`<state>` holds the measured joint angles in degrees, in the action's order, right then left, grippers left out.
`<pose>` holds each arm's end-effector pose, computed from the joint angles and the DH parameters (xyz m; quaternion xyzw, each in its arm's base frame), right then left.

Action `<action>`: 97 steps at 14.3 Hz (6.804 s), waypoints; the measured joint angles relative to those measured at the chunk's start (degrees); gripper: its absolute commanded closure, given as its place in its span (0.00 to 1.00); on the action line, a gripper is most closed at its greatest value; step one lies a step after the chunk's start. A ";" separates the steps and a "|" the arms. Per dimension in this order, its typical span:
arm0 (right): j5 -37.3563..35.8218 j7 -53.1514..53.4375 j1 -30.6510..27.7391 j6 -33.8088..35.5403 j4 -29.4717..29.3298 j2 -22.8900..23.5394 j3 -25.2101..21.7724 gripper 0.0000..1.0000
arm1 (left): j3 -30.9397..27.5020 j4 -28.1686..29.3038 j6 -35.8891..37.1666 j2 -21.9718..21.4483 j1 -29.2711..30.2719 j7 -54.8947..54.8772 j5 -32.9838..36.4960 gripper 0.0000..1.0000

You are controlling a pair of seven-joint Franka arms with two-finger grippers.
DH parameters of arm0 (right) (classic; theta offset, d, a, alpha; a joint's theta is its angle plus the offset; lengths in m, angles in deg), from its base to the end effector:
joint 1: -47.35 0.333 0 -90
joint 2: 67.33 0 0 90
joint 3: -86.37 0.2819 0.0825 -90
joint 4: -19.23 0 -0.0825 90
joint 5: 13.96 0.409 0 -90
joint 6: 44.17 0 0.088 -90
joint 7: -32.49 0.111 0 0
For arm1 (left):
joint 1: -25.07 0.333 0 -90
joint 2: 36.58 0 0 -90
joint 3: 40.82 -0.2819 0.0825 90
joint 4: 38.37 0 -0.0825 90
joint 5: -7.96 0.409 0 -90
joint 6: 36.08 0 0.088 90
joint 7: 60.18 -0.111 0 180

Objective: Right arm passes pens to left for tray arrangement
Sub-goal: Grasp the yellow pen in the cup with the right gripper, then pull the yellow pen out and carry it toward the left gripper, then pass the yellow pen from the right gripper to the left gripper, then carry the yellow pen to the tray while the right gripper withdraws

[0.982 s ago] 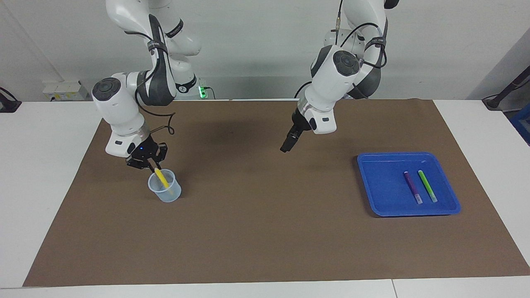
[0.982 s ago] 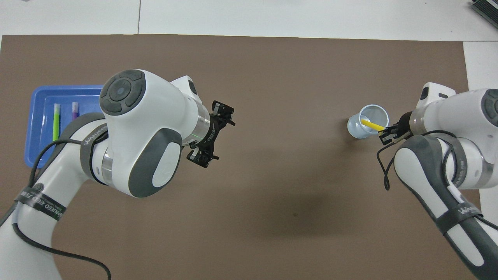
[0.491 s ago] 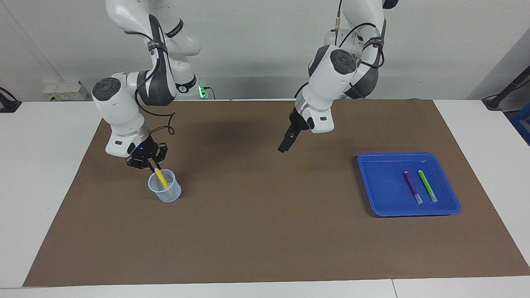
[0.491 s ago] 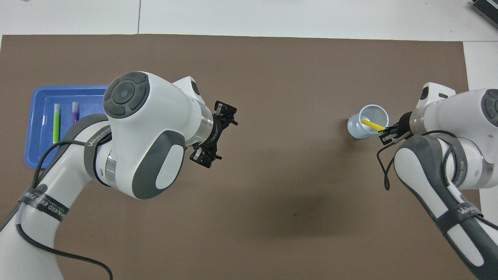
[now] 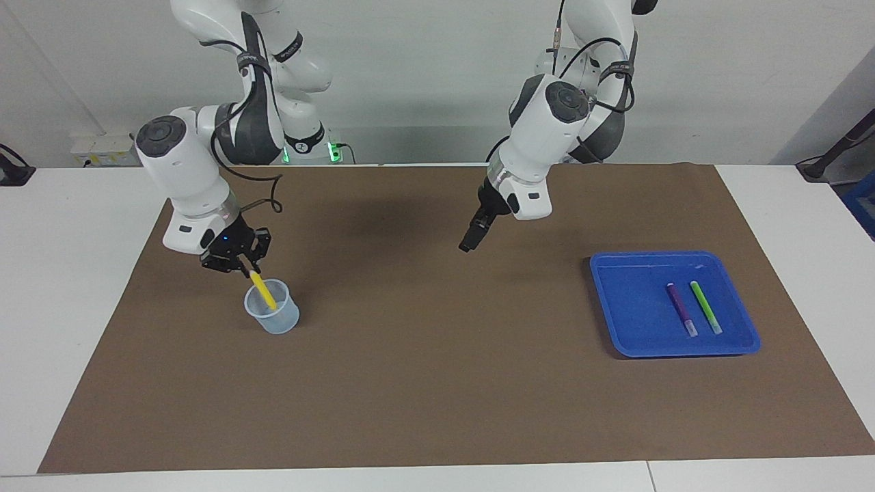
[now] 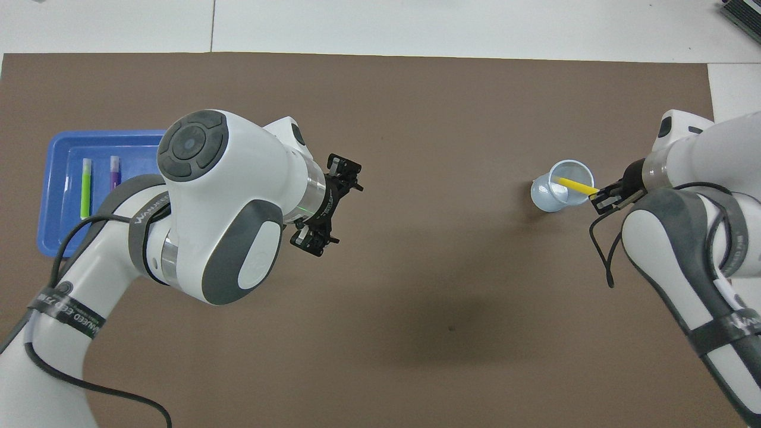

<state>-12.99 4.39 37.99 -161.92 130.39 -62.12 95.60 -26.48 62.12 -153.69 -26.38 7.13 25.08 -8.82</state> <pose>0.6014 -0.0016 0.3904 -0.9712 -0.2375 -0.0158 0.0113 0.5393 -0.3521 0.4353 0.8528 0.4949 -0.1006 0.1327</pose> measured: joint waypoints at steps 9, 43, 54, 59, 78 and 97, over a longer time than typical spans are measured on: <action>5.99 3.40 -2.08 27.49 -16.77 -4.54 -0.58 0.99 | -0.01 -0.04 -2.27 0.00 0.00 2.29 -0.25 0.00; 27.52 62.75 18.39 6.07 -13.64 -2.19 1.21 1.00 | 0.74 0.13 -27.63 0.19 -8.72 16.68 -11.77 0.64; 27.62 62.76 18.52 4.86 -13.50 -2.15 0.92 1.00 | 0.28 0.33 -27.93 0.15 -8.70 16.81 -11.76 1.00; 27.62 62.76 18.56 4.86 -13.50 -2.15 0.98 0.24 | 0.19 0.33 -27.93 0.16 -8.70 16.81 -11.66 1.00; 4.10 25.64 -2.57 23.55 -16.99 -3.32 -0.46 0.00 | -1.15 0.06 -4.82 -0.98 9.85 -18.19 -0.13 1.00; 1.95 26.74 -3.35 27.04 -16.22 -7.41 0.53 0.00 | -1.83 2.17 1.22 -1.91 28.14 -74.32 15.28 1.00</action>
<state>-11.04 31.13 34.63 -134.88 114.16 -69.53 96.14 -28.31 64.29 -152.47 -28.29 35.27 -49.23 6.47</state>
